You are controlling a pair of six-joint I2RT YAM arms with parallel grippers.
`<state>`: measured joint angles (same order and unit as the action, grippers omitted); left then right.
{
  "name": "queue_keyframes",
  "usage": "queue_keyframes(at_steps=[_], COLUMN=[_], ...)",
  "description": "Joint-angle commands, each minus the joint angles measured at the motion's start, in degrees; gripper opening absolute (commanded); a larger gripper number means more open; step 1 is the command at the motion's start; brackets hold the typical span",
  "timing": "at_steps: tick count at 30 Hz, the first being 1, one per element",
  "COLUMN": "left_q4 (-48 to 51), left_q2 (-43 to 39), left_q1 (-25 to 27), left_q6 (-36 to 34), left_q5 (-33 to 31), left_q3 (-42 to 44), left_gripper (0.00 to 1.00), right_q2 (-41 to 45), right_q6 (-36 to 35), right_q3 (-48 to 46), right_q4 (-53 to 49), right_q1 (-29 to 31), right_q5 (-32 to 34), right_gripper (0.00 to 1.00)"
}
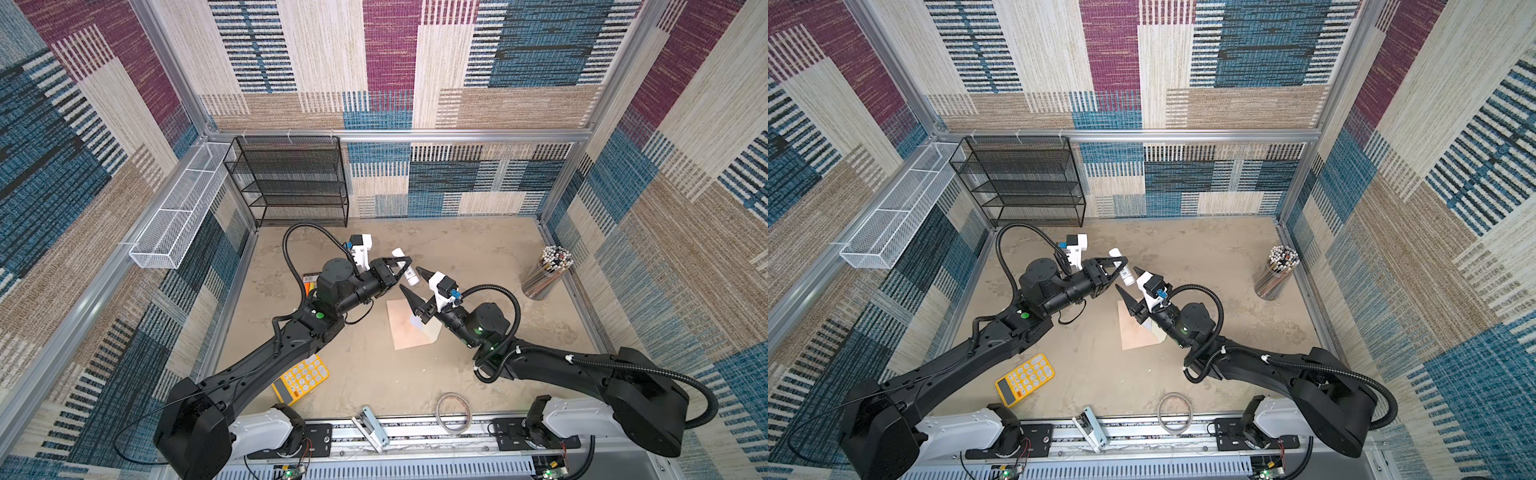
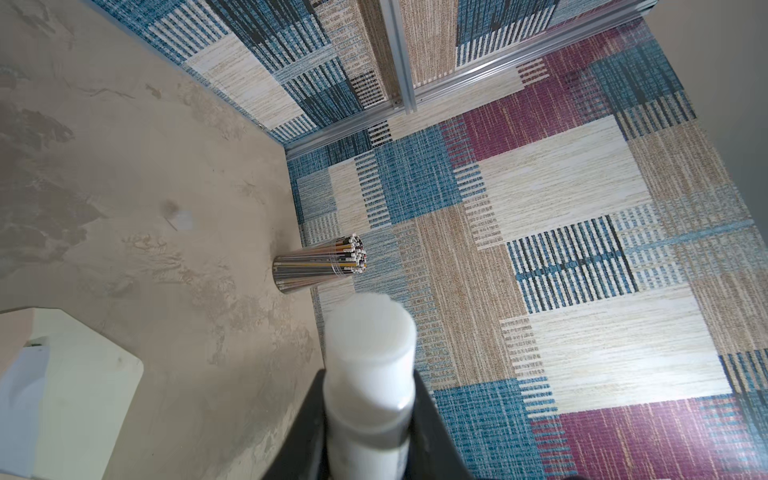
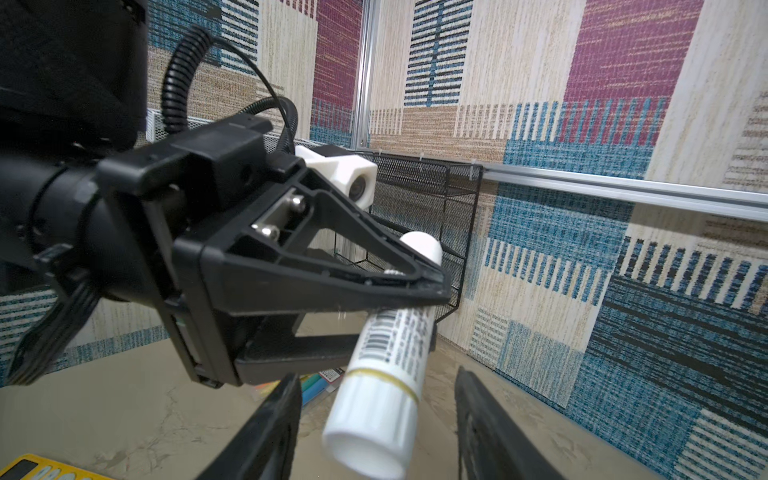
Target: Place the letter into the envelope and seal it
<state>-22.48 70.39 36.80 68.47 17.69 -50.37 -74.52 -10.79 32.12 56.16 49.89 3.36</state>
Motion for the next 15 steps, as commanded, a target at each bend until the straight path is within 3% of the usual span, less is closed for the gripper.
queue_keyframes(at_steps=[1, 9, 15], left_q4=[-3.47, -3.91, -4.57], left_q2=[0.11, -0.14, -0.16], left_q1=[0.20, 0.42, 0.98], left_q6=[1.58, 1.93, 2.02], left_q5=[1.16, 1.64, 2.38], left_q3=[0.61, 1.68, 1.45], left_gripper=[0.00, 0.00, 0.00], right_q2=[-0.75, -2.27, -3.44], right_q6=[-0.50, 0.16, 1.10], right_q3=[0.92, 2.79, 4.34], right_q4=[3.76, 3.40, 1.06], right_q1=[-0.06, -0.14, -0.29], right_q5=[1.01, 1.52, 2.29], right_gripper=[0.56, 0.34, 0.39])
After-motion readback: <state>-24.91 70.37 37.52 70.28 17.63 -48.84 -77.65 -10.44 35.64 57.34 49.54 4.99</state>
